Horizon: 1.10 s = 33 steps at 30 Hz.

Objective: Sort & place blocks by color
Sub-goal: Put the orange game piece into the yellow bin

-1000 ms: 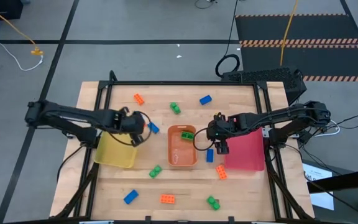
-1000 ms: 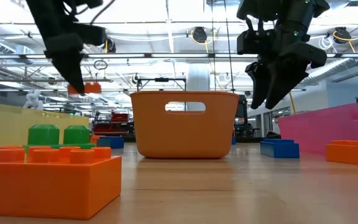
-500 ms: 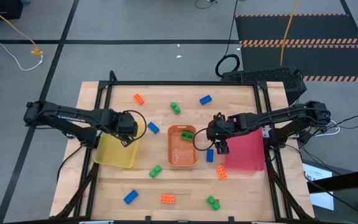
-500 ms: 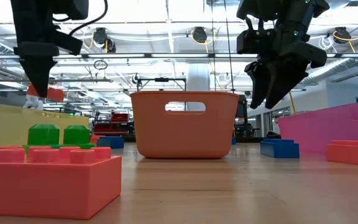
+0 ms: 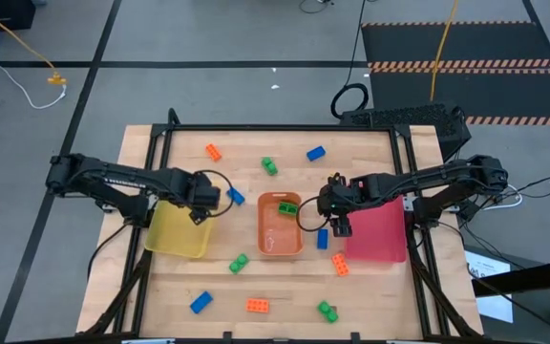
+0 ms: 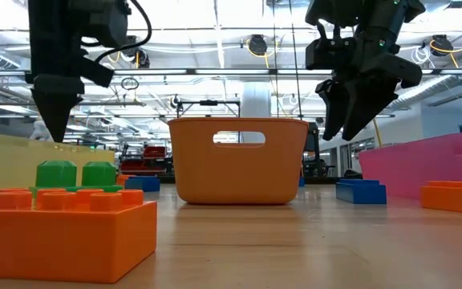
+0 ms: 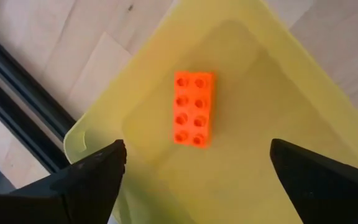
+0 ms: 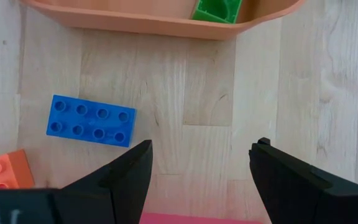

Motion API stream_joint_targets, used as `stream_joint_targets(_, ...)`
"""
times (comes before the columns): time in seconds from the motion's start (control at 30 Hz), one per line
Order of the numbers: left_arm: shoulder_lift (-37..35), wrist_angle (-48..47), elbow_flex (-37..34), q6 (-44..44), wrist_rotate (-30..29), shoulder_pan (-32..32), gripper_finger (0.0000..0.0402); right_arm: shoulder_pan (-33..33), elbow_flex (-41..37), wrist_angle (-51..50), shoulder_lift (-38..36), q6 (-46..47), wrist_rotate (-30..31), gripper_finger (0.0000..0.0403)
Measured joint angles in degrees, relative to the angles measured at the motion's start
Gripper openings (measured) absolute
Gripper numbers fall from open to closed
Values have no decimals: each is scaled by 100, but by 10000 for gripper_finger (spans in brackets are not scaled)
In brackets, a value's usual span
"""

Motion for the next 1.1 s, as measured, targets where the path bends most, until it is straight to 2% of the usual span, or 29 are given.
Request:
stream_joint_targets(0.17, -2, 1, 0, 142, -125, 121, 396, 1, 0, 4, 0, -26, 2, 254)
stream_joint_targets(0.3, -2, 276, 0, 678, -765, 481, 396, -8, 0, 217, 0, -167, 2, 254)
stream_joint_targets(0.4, -2, 824, 0, 1454, -856, 1109, 396, -8, 0, 498, 0, -278, 0, 254)
stream_joint_targets(0.53, -2, 1720, 54, 1991, -457, 2169, 397, -14, 0, 680, 0, -323, 2, 254)
stream_joint_targets(0.7, -2, 1915, 552, 2519, -197, 3353, 397, -117, 0, 688, 0, -362, 0, 254)
stream_joint_targets(0.77, -2, 1951, 776, 3197, -71, 3664, 394, -159, 0, 688, 0, -430, 0, 254)
stream_joint_targets(0.9, 146, 1923, 1205, 5057, 5, 3781, 361, -226, 0, 688, 0, -600, 0, 254)
stream_joint_targets(0.97, 377, 1818, 1541, 5376, -64, 3777, 334, -243, 0, 691, 0, -608, 0, 254)
stream_joint_targets(1.1, 1187, 1472, 2440, 5378, -175, 3891, 279, -266, 0, 719, 0, -595, 0, 254)
